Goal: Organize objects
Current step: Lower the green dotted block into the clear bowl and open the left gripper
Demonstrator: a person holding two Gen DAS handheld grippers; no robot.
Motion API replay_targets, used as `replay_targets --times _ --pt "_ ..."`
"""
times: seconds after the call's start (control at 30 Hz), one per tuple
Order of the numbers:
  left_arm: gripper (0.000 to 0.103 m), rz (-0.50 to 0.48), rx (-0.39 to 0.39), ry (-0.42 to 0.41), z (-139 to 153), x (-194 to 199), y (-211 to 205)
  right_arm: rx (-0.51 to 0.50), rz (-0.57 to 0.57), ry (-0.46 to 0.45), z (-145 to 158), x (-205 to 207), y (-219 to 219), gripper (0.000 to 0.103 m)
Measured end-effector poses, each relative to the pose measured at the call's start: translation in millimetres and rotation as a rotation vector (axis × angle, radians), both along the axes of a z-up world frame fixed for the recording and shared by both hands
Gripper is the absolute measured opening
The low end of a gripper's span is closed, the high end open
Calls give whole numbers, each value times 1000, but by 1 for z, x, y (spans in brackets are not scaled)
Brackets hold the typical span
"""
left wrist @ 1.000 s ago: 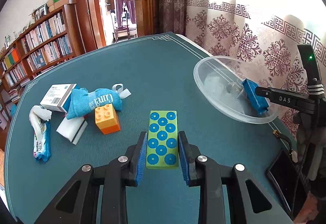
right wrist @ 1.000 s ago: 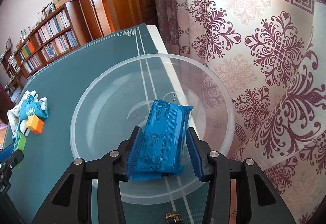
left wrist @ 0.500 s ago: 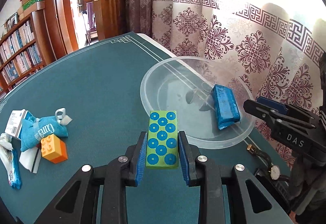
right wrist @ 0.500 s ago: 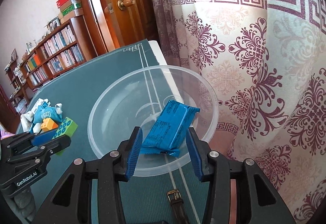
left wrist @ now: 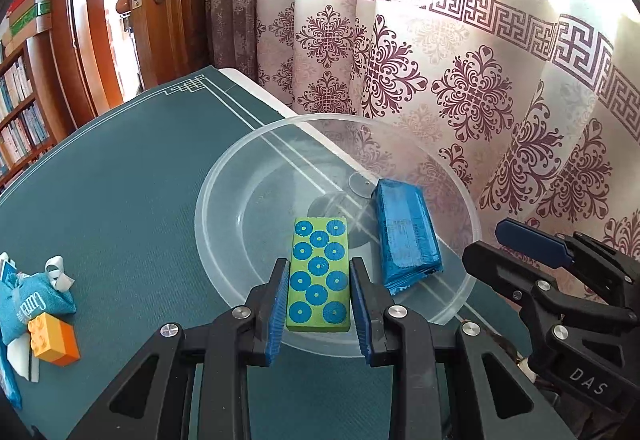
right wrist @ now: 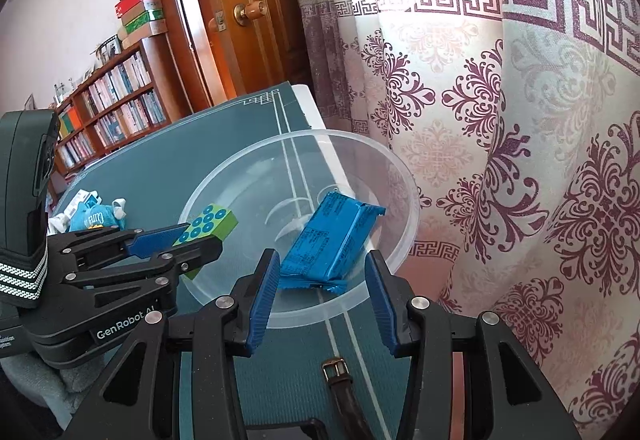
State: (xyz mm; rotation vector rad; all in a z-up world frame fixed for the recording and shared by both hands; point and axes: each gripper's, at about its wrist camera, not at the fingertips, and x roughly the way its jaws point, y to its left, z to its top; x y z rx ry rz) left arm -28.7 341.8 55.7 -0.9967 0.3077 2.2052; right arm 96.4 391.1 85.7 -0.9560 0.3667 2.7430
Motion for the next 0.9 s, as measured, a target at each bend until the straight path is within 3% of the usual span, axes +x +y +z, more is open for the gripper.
replay_targets --times 0.03,0.07,0.13,0.23,0.37,0.9 --pt "39 3 3 -2 0 -1 0 -3 -2 1 0 1 1 46" --pt "55 8 7 -5 0 -1 0 -6 -4 2 -1 1 1 46" --pt "71 23 18 9 2 0 -2 -10 -6 2 -1 2 1 46" --pt "74 33 9 29 4 2 -6 -11 -6 2 -1 2 1 46" --pt "88 74 -2 59 5 4 -14 -11 -5 0 -2 3 1 46" --pt "102 177 -35 118 11 10 -46 -11 20 -18 -4 6 -23 46"
